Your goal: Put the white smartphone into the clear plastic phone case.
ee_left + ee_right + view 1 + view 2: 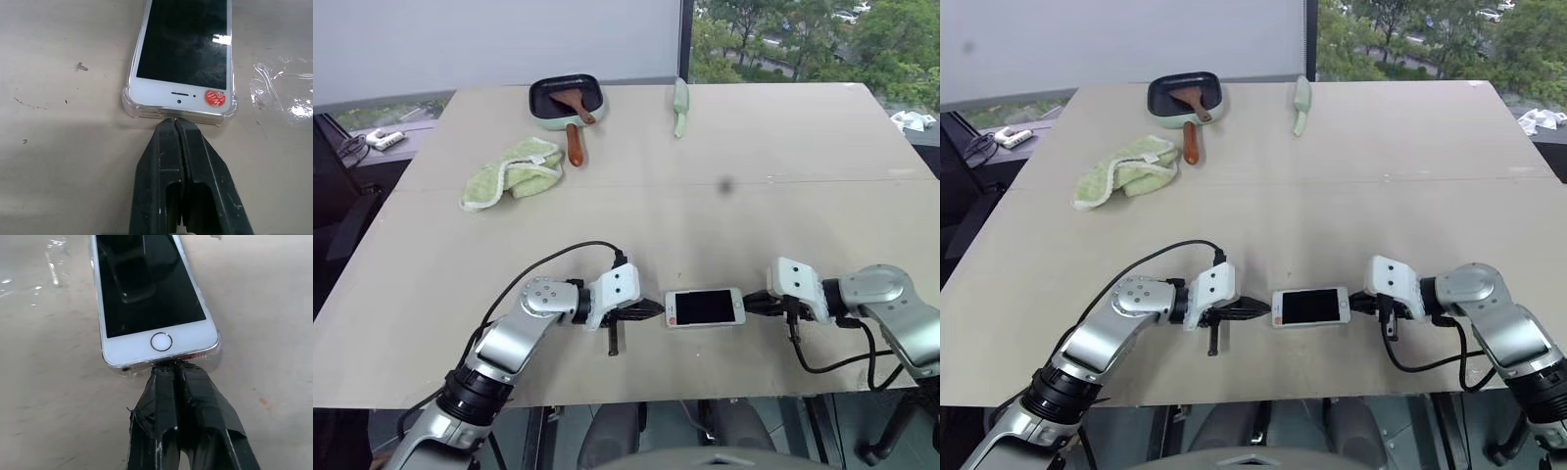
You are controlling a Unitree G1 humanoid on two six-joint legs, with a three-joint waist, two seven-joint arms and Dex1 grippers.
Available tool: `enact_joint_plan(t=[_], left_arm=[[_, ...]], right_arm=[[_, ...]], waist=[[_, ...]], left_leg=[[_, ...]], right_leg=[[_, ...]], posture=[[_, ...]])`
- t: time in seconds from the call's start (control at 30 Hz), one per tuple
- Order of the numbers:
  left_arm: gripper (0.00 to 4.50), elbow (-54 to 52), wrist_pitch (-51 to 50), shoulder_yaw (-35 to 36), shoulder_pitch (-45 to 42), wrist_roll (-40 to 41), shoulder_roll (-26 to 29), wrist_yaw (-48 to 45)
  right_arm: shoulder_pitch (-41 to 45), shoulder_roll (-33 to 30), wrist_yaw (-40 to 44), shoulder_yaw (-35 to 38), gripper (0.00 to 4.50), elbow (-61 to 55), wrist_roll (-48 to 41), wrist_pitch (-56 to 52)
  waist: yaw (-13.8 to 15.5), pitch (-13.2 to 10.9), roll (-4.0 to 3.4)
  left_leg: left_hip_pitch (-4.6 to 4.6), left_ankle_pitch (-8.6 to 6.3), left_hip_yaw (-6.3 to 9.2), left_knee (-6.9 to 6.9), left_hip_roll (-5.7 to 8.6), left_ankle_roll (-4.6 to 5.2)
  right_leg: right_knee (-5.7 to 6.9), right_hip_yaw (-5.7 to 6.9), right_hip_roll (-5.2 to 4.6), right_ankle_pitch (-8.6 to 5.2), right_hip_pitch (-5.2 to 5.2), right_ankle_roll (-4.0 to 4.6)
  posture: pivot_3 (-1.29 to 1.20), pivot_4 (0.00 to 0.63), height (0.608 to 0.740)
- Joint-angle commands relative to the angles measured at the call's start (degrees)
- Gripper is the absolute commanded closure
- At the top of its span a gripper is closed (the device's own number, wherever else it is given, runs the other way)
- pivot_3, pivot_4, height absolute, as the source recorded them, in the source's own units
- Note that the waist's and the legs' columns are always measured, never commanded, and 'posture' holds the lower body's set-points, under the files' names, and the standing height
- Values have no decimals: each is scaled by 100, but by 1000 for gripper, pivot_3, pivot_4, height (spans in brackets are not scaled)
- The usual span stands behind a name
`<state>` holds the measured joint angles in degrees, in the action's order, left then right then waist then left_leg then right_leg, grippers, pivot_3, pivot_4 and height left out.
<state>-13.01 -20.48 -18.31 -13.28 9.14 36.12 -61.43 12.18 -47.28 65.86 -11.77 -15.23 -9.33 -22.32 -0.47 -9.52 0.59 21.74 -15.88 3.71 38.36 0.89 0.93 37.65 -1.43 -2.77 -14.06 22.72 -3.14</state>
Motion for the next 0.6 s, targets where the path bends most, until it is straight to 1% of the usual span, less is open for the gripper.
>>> enact_joint_plan(t=[0.03,0.2,0.43,0.5,0.6], left_arm=[[4500,-159,-19,-129,10,19,-67,4],[4500,-97,43,57,69,36,96,-36],[4500,33,91,516,-70,252,317,-30],[4500,-8,63,673,-119,405,290,-22],[4500,-110,-133,926,-175,890,2,14]], right_arm=[[102,105,0,-68,4442,-351,-112,60],[18,-134,-29,282,4442,-191,-86,86],[-175,-481,-118,903,4442,-43,-252,15],[-207,-361,-193,1166,4442,-4,-484,23],[-287,333,-358,1495,4442,-105,-1311,-130]], waist=[[-4,0,0],[-10,0,0],[-14,-2,0],[-21,-3,0],[-18,-4,4]], left_leg=[[0,0,0,0,0,0],[1,0,-1,0,0,0],[3,0,1,-3,-1,0],[3,0,1,-4,-2,0],[4,0,0,-3,-5,0]], right_leg=[[0,0,0,0,0,0],[0,-1,0,0,0,0],[-1,1,0,0,4,0],[-1,1,0,0,4,1],[-1,0,0,0,3,0]], posture=[[0,150,740],[0,150,740],[0,150,740],[0,150,740],[0,150,740]])
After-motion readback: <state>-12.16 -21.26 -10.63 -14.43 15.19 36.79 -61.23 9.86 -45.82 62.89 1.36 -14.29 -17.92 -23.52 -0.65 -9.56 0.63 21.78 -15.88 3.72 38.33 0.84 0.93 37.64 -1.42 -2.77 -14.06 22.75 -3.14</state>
